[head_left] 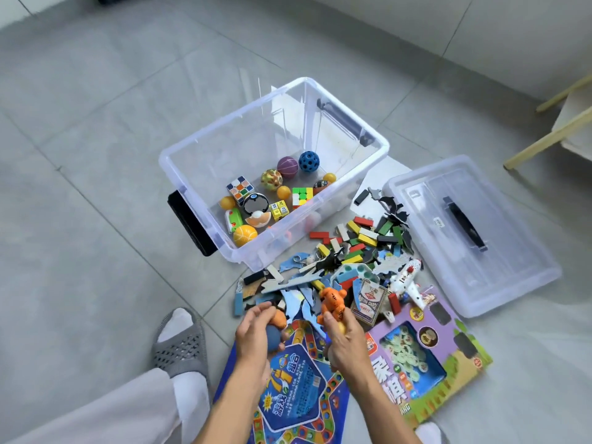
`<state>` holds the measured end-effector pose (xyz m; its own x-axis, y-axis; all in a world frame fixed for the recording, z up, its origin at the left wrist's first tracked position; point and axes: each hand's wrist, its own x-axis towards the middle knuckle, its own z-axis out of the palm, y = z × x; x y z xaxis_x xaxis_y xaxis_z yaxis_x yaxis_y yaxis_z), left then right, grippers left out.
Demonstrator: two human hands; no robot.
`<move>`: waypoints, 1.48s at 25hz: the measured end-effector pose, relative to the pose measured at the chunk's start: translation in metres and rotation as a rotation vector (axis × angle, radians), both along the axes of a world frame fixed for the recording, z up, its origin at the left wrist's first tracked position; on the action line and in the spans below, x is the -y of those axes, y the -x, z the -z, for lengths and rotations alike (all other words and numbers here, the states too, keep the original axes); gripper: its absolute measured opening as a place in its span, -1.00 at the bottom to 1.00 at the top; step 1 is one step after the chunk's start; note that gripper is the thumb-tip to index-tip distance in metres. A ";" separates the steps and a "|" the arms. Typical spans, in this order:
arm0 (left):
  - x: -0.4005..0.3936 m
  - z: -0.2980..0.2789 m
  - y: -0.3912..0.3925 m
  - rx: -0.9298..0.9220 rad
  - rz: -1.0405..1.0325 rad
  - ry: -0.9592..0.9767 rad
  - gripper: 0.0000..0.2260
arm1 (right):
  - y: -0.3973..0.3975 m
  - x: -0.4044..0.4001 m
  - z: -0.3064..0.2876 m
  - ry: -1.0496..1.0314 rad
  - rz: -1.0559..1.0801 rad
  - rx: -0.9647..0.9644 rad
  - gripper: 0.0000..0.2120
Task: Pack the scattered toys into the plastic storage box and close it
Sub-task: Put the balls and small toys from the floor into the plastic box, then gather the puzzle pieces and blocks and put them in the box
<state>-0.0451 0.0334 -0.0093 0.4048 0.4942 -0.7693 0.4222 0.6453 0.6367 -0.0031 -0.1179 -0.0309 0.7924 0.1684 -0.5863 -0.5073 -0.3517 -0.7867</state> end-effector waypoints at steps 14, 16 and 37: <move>-0.081 -0.178 -0.112 0.218 -0.061 -0.034 -0.67 | -0.150 -0.123 -0.208 -0.382 0.055 -0.200 -0.68; -0.065 -0.156 -0.104 0.213 -0.125 -0.294 -0.81 | -0.145 -0.092 -0.191 -0.148 -0.110 -0.007 -0.57; 0.146 0.074 -0.111 -0.311 1.296 -1.104 -0.16 | -0.160 0.148 0.046 0.883 -0.920 0.395 -0.23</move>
